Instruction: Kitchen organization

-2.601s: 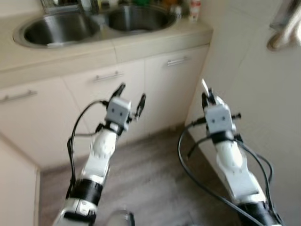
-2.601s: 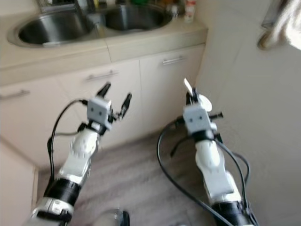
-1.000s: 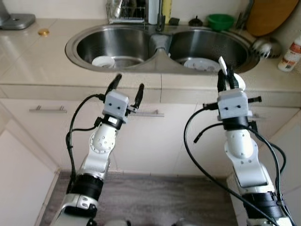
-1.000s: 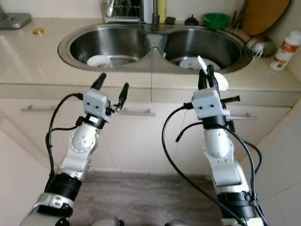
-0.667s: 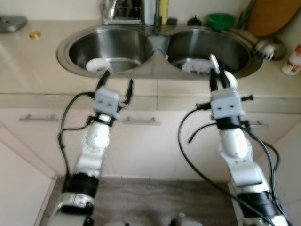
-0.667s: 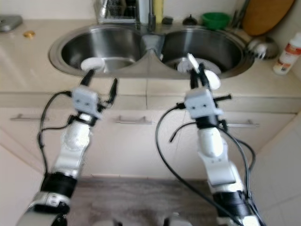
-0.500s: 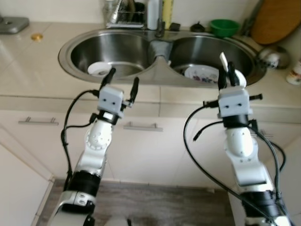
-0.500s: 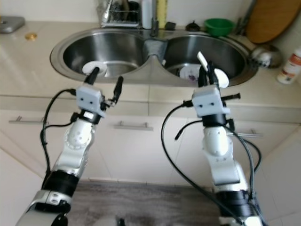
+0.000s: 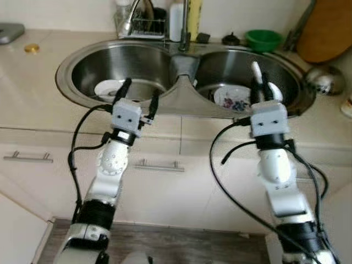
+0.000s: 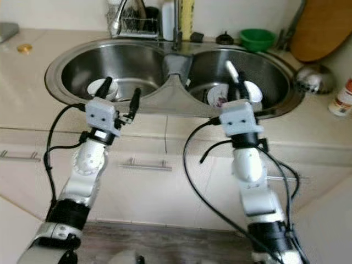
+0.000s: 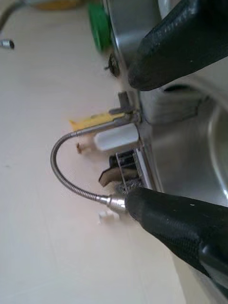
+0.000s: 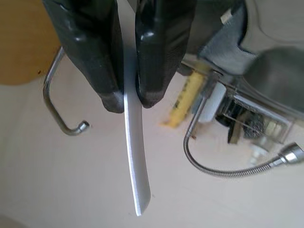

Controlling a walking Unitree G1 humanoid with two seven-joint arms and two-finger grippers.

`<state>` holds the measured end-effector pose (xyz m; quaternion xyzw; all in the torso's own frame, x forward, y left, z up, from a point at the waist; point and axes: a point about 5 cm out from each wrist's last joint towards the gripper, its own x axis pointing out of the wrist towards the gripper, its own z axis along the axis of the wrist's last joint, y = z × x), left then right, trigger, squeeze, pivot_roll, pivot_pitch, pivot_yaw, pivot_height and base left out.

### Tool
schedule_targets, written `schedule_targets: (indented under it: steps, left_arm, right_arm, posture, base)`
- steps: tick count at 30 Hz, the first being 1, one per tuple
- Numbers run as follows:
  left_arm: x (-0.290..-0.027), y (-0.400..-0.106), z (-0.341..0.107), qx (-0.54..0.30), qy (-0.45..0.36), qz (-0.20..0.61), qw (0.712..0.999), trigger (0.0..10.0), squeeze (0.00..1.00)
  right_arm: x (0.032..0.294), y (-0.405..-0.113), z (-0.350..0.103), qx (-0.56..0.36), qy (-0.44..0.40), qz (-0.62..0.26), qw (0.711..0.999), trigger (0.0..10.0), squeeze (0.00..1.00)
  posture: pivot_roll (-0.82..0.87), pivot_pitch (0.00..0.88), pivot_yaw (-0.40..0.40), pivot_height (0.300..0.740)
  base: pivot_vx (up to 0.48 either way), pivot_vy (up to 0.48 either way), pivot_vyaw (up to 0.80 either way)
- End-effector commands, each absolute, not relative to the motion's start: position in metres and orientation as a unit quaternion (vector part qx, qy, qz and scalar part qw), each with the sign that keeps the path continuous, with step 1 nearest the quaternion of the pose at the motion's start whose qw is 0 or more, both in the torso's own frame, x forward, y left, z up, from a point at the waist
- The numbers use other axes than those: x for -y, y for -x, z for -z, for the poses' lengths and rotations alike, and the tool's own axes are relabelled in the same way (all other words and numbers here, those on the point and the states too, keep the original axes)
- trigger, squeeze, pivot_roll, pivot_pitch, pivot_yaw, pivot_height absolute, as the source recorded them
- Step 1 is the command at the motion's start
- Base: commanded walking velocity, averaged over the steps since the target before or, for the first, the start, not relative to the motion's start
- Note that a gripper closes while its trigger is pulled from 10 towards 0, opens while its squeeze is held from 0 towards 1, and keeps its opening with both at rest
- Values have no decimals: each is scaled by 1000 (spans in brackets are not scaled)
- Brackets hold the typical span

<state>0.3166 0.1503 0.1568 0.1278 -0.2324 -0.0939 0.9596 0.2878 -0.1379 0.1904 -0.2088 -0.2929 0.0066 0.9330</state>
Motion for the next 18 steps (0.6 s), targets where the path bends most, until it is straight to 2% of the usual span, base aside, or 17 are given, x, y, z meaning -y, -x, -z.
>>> schedule_targets:
  steps: [1,6,10,18]
  left_arm:
    - [-140,-317,-159,237,-125,109,957,10000,0]
    - [-139,-318,-159,237,-125,110,957,10000,0]
    - [-139,-319,-159,237,-126,108,957,10000,0]
    - [-138,-320,-159,236,-126,103,958,10000,0]
  right_arm:
    - [146,-290,-189,280,204,-1,938,10000,0]
    - [142,-297,-185,262,195,-28,945,10000,0]
    - [139,-316,-190,237,168,-45,956,10000,0]
    - [137,-352,-176,124,97,-61,986,10000,0]
  posture:
    - [75,0,-24,740]
    - [77,0,-22,740]
    - [85,0,-25,740]
    - [102,0,-31,740]
  base:
    - [300,0,0]
    - [294,0,0]
    - [260,0,0]
    - [0,0,0]
